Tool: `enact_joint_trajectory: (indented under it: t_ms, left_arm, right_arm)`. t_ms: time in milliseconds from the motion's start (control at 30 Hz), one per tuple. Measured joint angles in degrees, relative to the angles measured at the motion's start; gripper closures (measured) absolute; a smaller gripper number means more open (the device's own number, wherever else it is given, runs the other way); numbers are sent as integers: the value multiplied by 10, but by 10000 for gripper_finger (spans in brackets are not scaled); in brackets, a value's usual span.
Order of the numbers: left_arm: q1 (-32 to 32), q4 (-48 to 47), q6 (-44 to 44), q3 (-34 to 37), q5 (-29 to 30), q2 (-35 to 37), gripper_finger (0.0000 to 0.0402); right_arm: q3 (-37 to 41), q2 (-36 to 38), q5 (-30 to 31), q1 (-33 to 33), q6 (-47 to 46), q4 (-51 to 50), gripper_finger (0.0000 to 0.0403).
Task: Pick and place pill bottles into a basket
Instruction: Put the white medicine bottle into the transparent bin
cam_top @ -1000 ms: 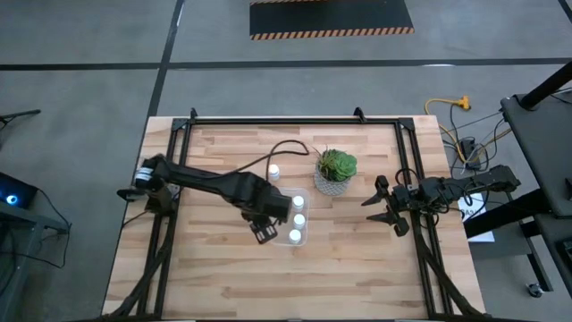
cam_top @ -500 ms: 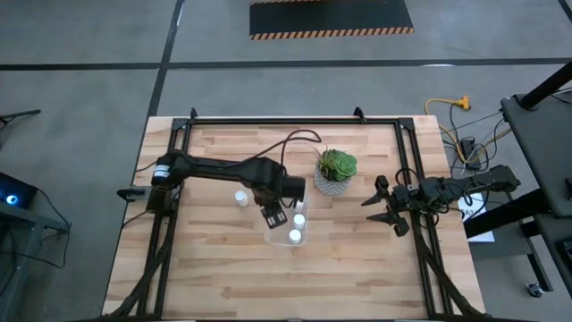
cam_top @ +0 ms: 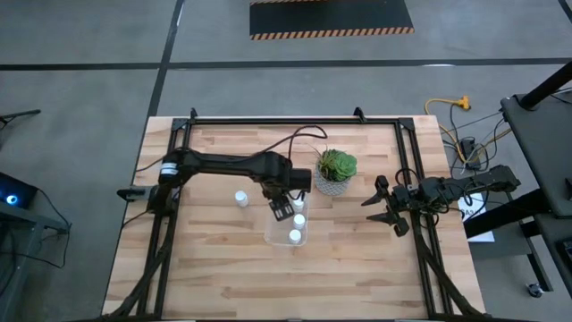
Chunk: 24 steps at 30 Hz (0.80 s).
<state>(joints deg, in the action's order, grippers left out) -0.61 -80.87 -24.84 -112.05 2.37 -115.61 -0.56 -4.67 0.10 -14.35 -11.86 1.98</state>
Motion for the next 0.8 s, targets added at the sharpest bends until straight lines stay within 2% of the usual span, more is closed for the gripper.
enact_joint_trajectory:
  t_ms: [433, 800]
  left_arm:
    - [3, -1, 43, 0, 2, -71, 256]
    - [3, 32, 48, 16, 25, -70, 256]
  right_arm:
    - [0, 0, 0, 0, 0, 0, 202]
    - [0, 0, 0, 0, 0, 0, 202]
